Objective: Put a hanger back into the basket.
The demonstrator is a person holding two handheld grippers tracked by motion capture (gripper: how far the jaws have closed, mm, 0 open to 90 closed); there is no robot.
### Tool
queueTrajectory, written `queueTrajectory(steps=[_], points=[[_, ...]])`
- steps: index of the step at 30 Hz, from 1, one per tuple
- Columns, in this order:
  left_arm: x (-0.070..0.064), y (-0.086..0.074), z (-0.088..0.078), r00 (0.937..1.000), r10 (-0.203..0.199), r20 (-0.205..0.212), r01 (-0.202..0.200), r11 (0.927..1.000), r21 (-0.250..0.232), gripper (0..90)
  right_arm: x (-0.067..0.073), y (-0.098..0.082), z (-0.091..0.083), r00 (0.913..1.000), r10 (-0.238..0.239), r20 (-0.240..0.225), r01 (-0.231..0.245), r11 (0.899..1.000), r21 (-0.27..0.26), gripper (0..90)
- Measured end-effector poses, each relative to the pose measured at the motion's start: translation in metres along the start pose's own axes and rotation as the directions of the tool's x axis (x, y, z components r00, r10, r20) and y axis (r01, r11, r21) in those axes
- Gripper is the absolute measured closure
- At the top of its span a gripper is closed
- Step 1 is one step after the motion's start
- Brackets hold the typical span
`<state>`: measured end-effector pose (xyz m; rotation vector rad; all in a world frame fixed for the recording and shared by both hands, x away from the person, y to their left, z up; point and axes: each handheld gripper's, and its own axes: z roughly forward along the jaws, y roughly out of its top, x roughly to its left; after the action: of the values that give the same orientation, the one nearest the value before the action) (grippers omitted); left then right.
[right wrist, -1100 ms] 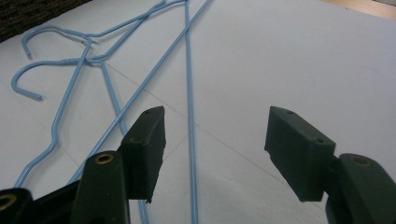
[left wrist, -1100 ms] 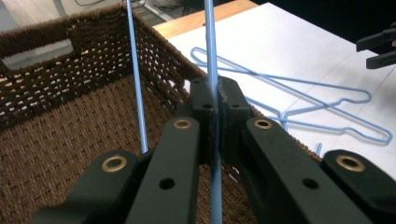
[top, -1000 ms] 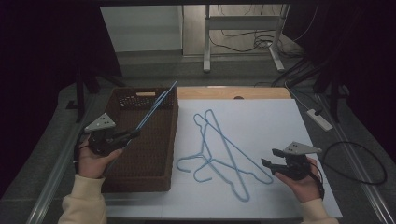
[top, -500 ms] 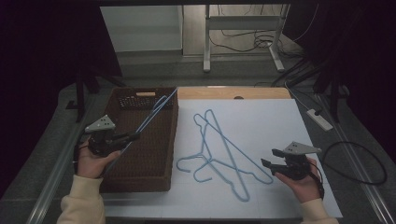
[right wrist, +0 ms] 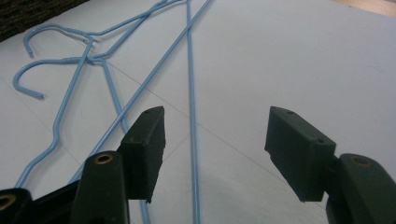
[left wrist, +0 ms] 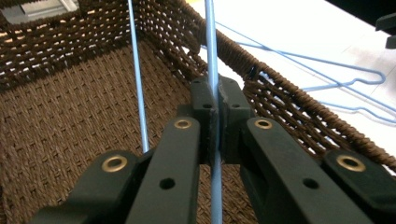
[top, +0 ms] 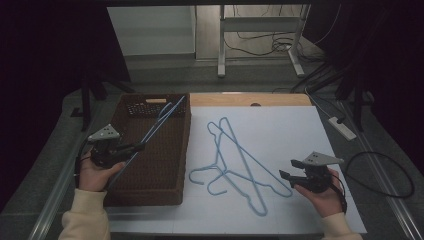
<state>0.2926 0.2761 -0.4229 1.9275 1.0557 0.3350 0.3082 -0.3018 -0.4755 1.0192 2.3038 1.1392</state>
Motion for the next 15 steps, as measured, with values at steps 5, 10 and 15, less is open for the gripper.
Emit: queueTrajectory(steps=[5, 10, 15], points=[[0.003, -0.002, 0.008, 1.0, -0.004, 0.006, 0.003, 0.9994, 0.035, 86.7, 0.0, 0.0, 0.001, 1.0, -0.002, -0.001, 0.002, 1.0, 0.002, 38.7], [0.006, -0.005, 0.014, 0.9999, -0.015, 0.003, 0.015, 0.9975, 0.069, 86.7, 0.0, 0.0, 0.001, 1.0, -0.003, -0.002, 0.003, 1.0, 0.002, 38.6], [0.011, -0.007, 0.017, 0.999, -0.037, -0.024, 0.04, 0.994, 0.102, 86.6, 0.0, 0.0, 0.001, 1.0, -0.004, -0.002, 0.004, 1.0, 0.004, 38.6]])
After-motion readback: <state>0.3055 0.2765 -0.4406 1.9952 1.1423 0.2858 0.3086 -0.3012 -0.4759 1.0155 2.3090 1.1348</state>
